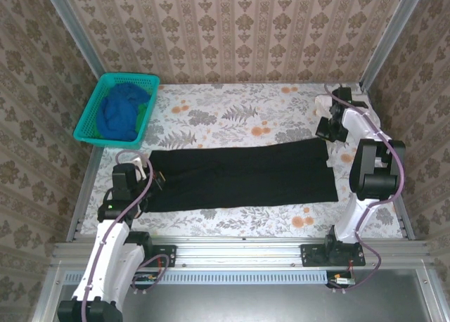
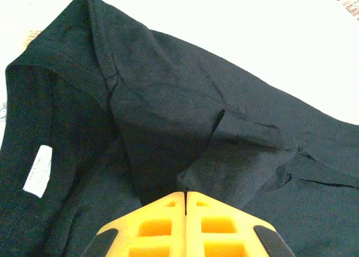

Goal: Fold and stack the t-shirts

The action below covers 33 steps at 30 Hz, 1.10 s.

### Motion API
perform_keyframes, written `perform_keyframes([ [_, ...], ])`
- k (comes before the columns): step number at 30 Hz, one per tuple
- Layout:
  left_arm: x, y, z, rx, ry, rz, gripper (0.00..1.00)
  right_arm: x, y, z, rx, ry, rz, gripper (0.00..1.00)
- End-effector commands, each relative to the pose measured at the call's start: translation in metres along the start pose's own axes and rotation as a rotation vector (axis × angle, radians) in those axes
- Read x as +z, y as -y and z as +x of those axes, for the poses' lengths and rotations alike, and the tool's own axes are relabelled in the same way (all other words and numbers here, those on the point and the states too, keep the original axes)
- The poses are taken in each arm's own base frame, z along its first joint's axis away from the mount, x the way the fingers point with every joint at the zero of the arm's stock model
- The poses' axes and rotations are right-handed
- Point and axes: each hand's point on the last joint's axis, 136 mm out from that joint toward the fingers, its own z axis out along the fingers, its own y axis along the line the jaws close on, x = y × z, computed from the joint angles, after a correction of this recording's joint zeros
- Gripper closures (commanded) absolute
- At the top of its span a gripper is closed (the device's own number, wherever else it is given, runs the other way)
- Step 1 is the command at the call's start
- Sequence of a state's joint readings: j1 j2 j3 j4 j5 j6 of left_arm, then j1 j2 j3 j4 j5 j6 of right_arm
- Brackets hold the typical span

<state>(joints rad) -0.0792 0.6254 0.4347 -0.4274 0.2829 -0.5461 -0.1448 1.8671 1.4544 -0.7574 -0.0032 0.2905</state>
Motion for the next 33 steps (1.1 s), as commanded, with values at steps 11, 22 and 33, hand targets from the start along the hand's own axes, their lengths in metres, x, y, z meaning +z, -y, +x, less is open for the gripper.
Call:
perform_keyframes([
  [11, -0.024, 0.030, -0.024, 0.102, 0.070, 0.071, 1.00, 0.007, 0.000, 0.009, -0.047, -0.075, 0.016, 1.00],
  [22, -0.024, 0.015, -0.007, 0.087, 0.040, 0.027, 1.00, 0.005, 0.003, 0.023, -0.054, -0.098, 0.029, 0.54],
  [33, -0.020, 0.014, -0.006, 0.083, 0.028, 0.018, 1.00, 0.010, 0.000, 0.099, 0.068, -0.074, -0.116, 0.47],
])
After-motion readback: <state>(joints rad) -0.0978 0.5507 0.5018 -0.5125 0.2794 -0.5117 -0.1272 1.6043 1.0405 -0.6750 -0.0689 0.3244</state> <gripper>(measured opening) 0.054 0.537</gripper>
